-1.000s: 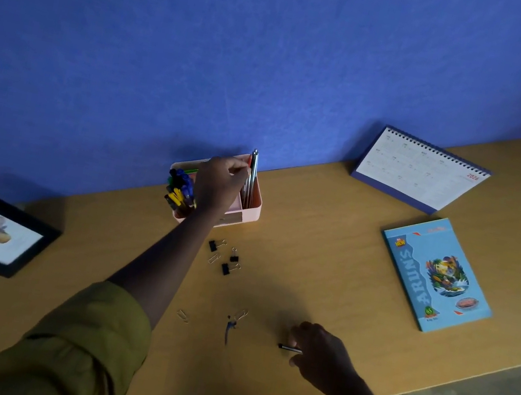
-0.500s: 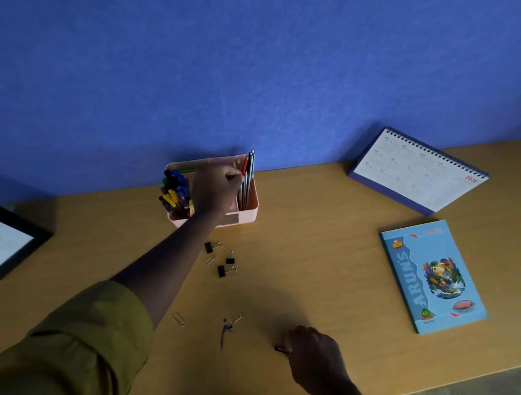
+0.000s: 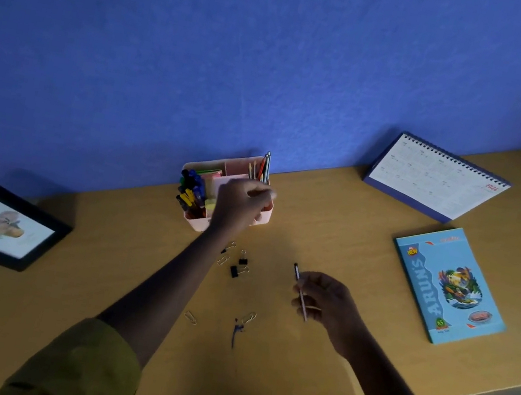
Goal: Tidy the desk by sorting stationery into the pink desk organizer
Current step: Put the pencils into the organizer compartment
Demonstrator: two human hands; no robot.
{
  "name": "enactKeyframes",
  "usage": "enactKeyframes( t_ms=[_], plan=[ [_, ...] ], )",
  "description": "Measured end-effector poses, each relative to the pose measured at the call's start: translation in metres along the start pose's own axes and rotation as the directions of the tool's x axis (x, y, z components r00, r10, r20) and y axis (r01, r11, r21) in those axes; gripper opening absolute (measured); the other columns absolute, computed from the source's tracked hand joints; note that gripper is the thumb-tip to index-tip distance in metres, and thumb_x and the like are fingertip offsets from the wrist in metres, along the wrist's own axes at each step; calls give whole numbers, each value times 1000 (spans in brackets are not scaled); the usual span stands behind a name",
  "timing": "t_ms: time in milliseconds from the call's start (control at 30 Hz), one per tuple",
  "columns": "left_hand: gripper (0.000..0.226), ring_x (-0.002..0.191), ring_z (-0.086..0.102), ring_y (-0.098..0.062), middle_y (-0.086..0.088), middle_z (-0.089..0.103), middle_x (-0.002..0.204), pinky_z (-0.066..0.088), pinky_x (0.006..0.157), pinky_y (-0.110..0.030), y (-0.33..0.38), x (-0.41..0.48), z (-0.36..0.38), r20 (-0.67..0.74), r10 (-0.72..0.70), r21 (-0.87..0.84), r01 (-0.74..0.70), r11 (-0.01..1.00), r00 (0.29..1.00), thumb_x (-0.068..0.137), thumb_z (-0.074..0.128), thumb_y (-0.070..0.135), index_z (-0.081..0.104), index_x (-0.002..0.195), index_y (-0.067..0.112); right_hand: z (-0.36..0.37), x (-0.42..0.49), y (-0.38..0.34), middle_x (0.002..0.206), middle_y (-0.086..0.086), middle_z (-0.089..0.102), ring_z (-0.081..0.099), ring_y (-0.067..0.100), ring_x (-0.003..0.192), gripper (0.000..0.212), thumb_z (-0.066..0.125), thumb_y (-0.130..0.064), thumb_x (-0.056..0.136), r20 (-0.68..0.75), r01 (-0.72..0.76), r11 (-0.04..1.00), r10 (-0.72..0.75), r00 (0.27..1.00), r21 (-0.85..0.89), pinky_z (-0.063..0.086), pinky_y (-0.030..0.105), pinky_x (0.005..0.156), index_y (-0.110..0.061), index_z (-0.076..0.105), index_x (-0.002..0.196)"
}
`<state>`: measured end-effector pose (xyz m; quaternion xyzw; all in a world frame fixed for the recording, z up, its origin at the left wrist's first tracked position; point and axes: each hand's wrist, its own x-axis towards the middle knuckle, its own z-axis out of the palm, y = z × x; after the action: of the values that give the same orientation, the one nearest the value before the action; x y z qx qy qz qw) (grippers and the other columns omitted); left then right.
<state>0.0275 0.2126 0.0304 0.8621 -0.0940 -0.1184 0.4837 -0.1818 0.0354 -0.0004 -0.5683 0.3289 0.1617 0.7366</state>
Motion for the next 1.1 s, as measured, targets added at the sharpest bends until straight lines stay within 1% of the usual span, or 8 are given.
enactKeyframes(
  t_ms=[133,233,400,567,667,767,933,1100],
  plan=[
    [23,64,75,-5,15,80,88,56,59,-15,2,-21,0,381,46,-46,-31,998,924,97,79,38,81,115,24,11,10,-28,94,7,71,61,18,72,20,74,-17,99,23,105,994,-105,994,-5,50,28,66,-5,77,114],
    [21,66,72,4,24,77,80,53,60,-12,3,-30,-1,471,75,-12,-79,997,879,95,82,31,82,112,19,15,16,-50,91,10,76,62,17,70,15,79,-18,96,26,209,972,-208,978,-106,51,27,61,-12,81,110],
    [12,63,73,-7,8,79,76,60,63,-22,-1,-32,-16,380,57,-28,-50,998,923,97,80,19,84,108,18,21,29,-83,91,19,76,66,21,73,18,85,-12,89,50,271,949,-266,963,-162,55,28,64,-7,81,106],
    [15,66,78,-13,4,82,82,60,59,-22,-11,-35,-23,158,-57,-132,78,988,986,99,77,25,83,109,16,32,40,-116,101,17,72,70,27,91,31,76,-3,92,54,287,947,-298,953,147,63,37,85,8,68,121],
    [14,71,81,-19,0,83,85,69,68,-37,-13,-36,-22,113,-103,-242,128,962,988,100,76,26,82,109,16,47,48,-132,106,19,68,69,29,94,33,73,-4,97,45,337,919,-353,935,204,62,42,95,12,64,126],
    [12,76,82,-21,-5,83,87,70,74,-45,-12,-35,-21,90,-140,-322,162,933,986,100,76,26,82,106,18,67,59,-144,100,18,70,66,29,90,28,74,-6,98,11,399,906,-404,915,142,61,41,92,12,68,119],
    [34,84,83,-21,-12,83,98,69,80,-49,-8,-33,-20,29,-247,-368,240,898,969,100,75,28,75,120,0,91,79,-160,91,12,78,71,20,81,16,79,-10,94,-116,508,856,-516,848,-94,64,34,75,-1,79,107],
    [13,81,83,-19,-6,83,87,69,81,-45,-22,-47,-24,21,-307,-421,287,860,951,102,72,26,77,101,14,103,104,-159,85,2,80,78,23,80,8,80,-16,92,-161,518,743,-624,764,-424,68,48,78,-12,81,99]
  ],
)
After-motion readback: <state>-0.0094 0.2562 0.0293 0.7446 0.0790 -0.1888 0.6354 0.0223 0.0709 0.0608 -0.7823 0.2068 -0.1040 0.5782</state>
